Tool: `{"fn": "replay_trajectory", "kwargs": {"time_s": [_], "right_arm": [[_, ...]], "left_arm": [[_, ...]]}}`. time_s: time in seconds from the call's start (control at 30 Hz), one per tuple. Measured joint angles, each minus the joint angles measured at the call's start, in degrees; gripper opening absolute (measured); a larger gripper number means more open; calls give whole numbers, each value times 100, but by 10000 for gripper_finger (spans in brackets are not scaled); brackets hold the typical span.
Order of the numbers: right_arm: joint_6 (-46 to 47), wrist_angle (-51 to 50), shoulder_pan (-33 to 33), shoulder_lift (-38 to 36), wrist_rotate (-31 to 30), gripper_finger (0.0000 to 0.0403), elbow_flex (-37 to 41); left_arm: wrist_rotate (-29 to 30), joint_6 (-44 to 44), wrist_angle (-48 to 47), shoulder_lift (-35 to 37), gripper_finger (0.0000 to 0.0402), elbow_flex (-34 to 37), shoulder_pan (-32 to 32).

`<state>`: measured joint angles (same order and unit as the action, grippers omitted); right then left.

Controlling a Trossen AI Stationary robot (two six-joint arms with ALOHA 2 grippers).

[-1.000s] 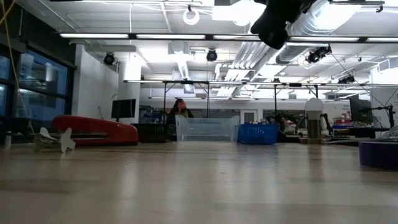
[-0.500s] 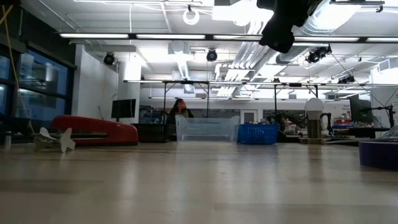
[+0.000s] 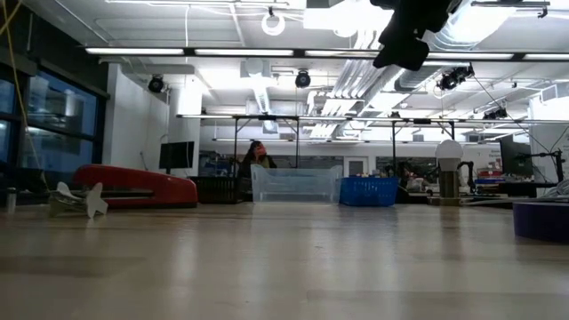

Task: Pick and place Stapler, Stapler remover, tape
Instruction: Put the blue staple remover into the blue bin

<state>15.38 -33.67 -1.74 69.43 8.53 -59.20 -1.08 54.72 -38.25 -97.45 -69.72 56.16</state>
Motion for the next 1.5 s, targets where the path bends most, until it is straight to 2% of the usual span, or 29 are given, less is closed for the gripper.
{"fn": "replay_trajectory", "kwargs": {"time_s": [0.23, 0.5, 0.87, 1.33, 1.5], "right_arm": [[405, 7, 203, 0, -264, 193, 2], [675, 7, 431, 0, -426, 193, 2], [927, 4, 568, 0, -699, 193, 2], [1166, -2, 568, 1, -671, 193, 2], [1205, -4, 566, 2, -677, 193, 2]], "left_arm": [[458, 64, 434, -554, 339, -1, 387], [1032, 82, 904, -1121, 339, 5, 463], [1482, -13, 1183, -1263, 339, -1, 473], [1853, -528, 1328, -1393, 338, -10, 468], [1977, -697, 1328, -1496, 307, -12, 470]]}}
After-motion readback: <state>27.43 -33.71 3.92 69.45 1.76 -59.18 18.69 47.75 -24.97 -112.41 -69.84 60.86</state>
